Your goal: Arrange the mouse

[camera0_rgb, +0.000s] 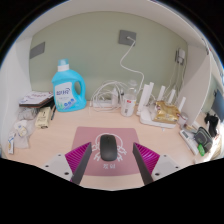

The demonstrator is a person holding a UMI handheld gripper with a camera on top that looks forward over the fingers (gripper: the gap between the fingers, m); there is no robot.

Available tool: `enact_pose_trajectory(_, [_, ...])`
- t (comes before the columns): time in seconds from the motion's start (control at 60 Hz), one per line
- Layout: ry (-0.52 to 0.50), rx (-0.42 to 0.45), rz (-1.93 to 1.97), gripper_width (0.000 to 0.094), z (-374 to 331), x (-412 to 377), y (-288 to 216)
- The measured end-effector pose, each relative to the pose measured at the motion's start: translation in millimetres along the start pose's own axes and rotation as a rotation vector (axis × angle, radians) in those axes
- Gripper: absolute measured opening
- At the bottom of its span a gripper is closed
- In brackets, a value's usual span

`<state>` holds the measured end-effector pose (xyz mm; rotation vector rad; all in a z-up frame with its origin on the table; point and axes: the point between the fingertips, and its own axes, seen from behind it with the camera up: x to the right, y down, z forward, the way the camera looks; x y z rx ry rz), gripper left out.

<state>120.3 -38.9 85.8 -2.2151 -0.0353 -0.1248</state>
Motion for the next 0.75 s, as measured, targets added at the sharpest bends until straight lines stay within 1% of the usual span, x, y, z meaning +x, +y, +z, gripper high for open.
enact_pose_trajectory(0.133, [0.018,0.051,-0.022,0.0852,-66.2,-0.8,-6.3])
enact_pose_trajectory(0.367, [0.036,0.074,-0.037,0.0848,-154.3,-4.3,6.7])
enact_pose_trajectory(0.467, [0.055,0.089,-0.064,0.0848,-176.0,-5.5,11.2])
enact_pose_trajectory(0.55, [0.044,0.092,-0.062,0.0851,-187.1,-11.5,15.5])
enact_pose_trajectory(0.75, [0.044,0.091,-0.051,0.0847,-197.3,-18.4,17.8])
